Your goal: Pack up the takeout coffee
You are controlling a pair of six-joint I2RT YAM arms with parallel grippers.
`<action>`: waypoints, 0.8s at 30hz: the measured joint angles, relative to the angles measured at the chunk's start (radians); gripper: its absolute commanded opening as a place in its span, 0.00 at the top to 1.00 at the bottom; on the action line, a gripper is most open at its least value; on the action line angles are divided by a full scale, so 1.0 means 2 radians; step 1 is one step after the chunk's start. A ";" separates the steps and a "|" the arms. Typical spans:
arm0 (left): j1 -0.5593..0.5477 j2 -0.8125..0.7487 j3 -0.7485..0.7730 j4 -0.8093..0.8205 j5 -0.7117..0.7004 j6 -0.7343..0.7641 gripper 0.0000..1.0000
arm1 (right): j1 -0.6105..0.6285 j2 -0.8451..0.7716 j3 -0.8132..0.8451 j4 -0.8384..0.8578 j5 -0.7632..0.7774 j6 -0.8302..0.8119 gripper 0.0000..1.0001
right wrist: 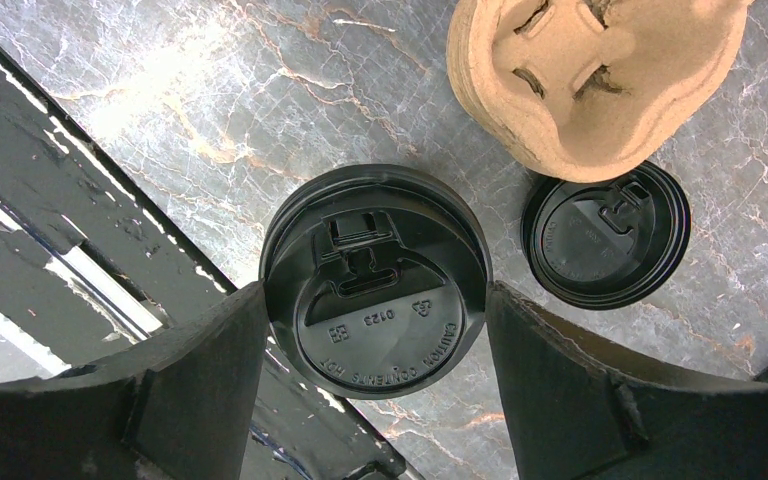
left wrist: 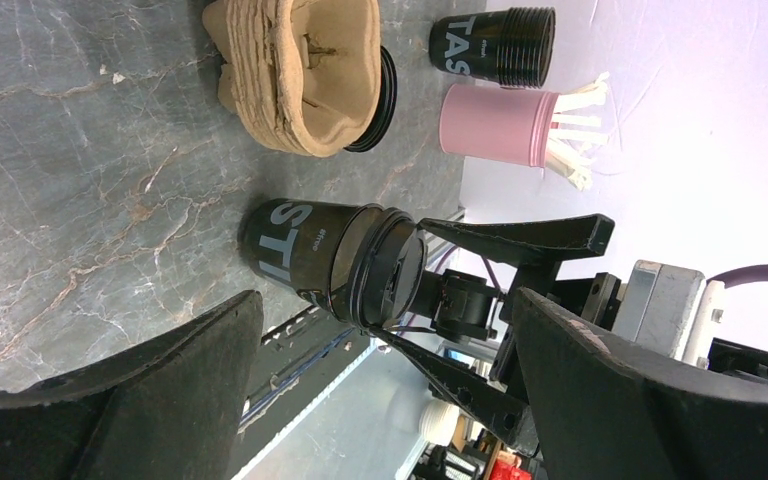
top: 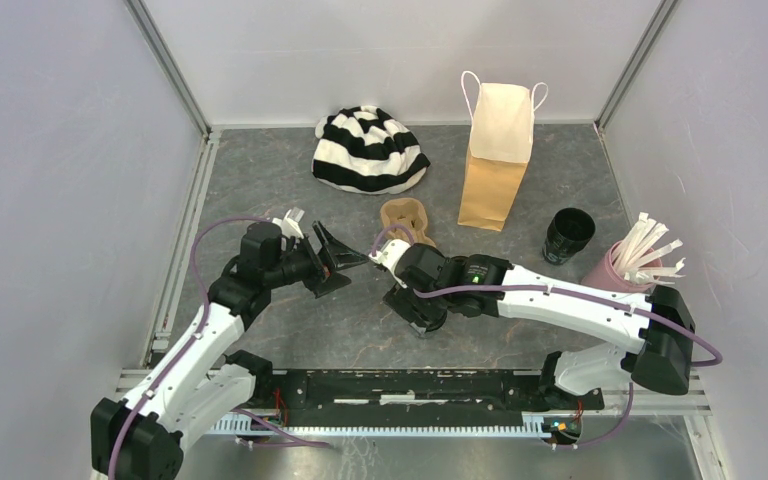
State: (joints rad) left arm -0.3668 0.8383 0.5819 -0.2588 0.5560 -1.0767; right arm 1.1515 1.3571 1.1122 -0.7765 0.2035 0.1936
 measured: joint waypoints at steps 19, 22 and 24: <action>0.000 0.002 0.000 0.000 0.002 0.000 0.00 | 0.000 0.007 -0.008 0.002 0.000 0.002 0.16; 0.000 0.003 0.000 0.000 0.002 0.000 0.00 | 0.000 0.008 -0.008 0.002 0.000 0.002 0.16; 0.000 0.004 0.000 0.000 0.002 0.000 0.00 | 0.000 0.008 -0.009 0.002 0.000 0.002 0.15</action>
State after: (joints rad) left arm -0.3668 0.8455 0.5819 -0.2584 0.5598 -1.0767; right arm 1.1511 1.3724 1.0950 -0.7731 0.2035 0.1967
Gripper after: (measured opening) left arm 0.993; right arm 0.845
